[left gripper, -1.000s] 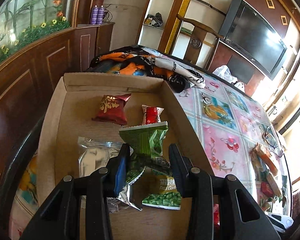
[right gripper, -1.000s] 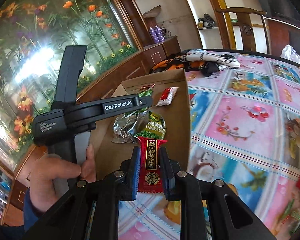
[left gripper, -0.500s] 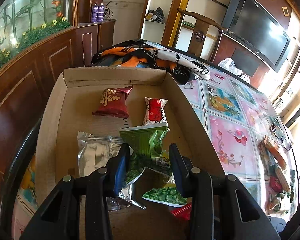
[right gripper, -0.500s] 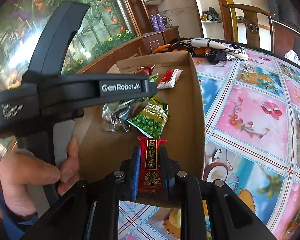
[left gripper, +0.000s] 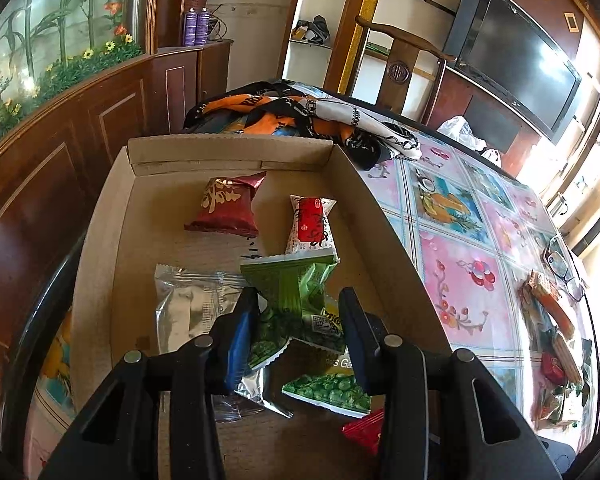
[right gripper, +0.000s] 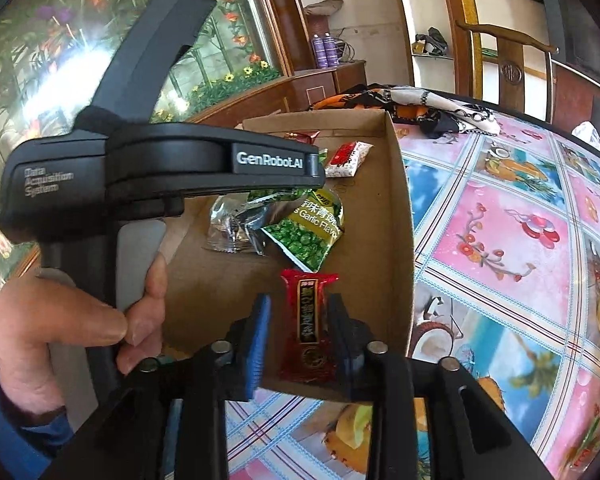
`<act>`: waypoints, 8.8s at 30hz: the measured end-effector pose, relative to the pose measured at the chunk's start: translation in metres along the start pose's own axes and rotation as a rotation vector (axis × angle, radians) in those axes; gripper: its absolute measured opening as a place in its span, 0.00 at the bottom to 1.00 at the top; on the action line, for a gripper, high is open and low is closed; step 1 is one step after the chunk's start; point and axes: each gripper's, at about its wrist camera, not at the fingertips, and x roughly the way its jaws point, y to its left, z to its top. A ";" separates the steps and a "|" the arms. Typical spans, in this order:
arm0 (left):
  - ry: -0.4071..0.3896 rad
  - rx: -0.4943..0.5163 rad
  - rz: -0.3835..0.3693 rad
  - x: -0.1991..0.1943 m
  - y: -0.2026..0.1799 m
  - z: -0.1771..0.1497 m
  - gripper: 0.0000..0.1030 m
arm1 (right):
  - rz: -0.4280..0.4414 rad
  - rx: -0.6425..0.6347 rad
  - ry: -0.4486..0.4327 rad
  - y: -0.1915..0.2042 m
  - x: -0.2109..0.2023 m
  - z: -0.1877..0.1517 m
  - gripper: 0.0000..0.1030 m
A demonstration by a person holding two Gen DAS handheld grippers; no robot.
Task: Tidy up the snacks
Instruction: 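Carry both packets over the box and open both grippers to drop them, then grasp a yellow WEIDAN cracker pack with each gripper from the pile, then hold both cracker packs and move the left gripper toward the box, then lower the left gripper's cracker pack into the box and open it, then lower the right gripper's cracker pack into the box and open it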
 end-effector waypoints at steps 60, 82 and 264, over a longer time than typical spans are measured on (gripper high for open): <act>-0.069 0.486 -0.530 -0.057 -0.149 -0.061 0.79 | -0.052 0.284 -0.049 -0.206 -0.163 -0.045 0.48; 0.234 1.218 -0.604 -0.002 -0.357 -0.151 0.57 | -0.072 0.659 -0.394 -0.285 -0.266 -0.061 0.48; -0.080 -0.129 0.156 -0.014 0.034 0.014 0.58 | 0.028 0.386 0.084 -0.062 0.077 0.116 0.57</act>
